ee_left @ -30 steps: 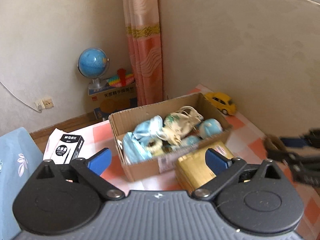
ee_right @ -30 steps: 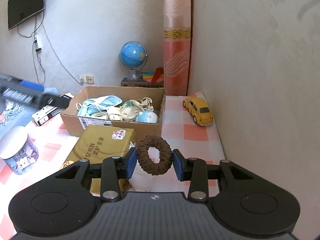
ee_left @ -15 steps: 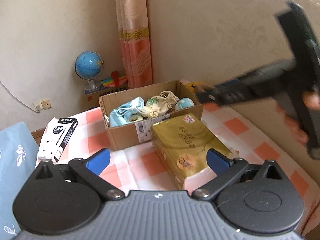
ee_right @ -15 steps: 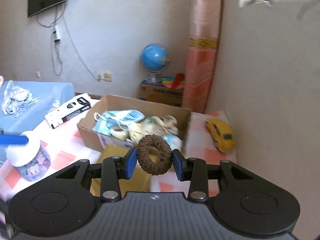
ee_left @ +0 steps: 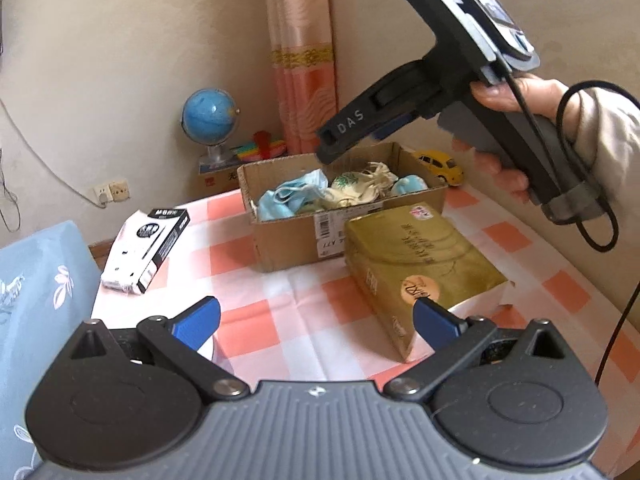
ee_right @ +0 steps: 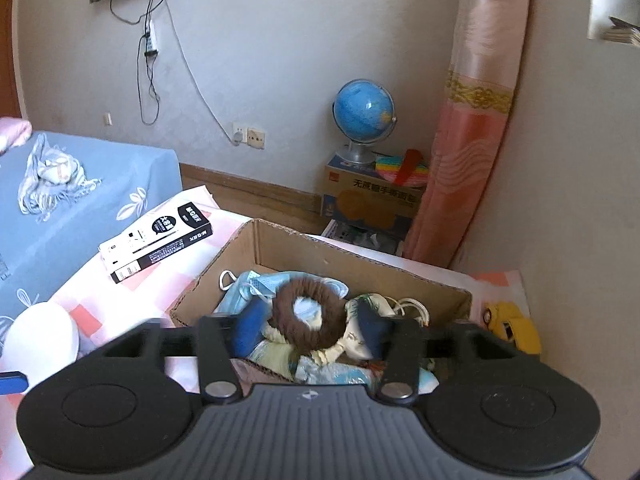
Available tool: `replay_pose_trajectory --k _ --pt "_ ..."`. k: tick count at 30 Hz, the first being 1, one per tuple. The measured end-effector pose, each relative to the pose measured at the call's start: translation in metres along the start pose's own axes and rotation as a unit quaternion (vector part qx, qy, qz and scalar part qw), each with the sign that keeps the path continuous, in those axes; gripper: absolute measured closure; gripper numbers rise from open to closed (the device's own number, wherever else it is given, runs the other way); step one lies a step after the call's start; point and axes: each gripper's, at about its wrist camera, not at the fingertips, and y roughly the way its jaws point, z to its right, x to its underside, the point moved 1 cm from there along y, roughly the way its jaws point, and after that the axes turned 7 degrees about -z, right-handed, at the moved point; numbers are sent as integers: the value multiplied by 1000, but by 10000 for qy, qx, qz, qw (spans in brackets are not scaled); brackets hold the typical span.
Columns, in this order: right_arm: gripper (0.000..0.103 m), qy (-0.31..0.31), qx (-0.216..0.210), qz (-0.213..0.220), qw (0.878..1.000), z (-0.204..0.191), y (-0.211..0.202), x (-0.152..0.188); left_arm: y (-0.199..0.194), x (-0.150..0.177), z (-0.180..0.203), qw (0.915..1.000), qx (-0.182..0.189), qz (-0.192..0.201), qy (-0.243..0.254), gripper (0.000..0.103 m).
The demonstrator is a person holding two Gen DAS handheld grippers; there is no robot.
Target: Organize soft objects
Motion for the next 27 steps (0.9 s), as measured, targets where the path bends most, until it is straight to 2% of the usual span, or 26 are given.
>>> replay_pose_trajectory --k 1,2,4,15,27 --pt "1 11 -3 13 10000 -1 0 2 0 1 -2 10000 13 -18 -31 1" --pt "0 18 -27 32 10000 -2 0 4 1 2 -3 10000 20 -30 -54 1" --pt "0 51 -105 -29 9999 -2 -2 9 1 3 -5 10000 21 -49 -75 1" --pt "0 271 173 -153 9994 -1 -42 44 -2 7 2 9996 228 -130 -78 1" --pt "0 915 569 57 9942 4 -92 109 -17 11 17 9994 333 -118 63 1"
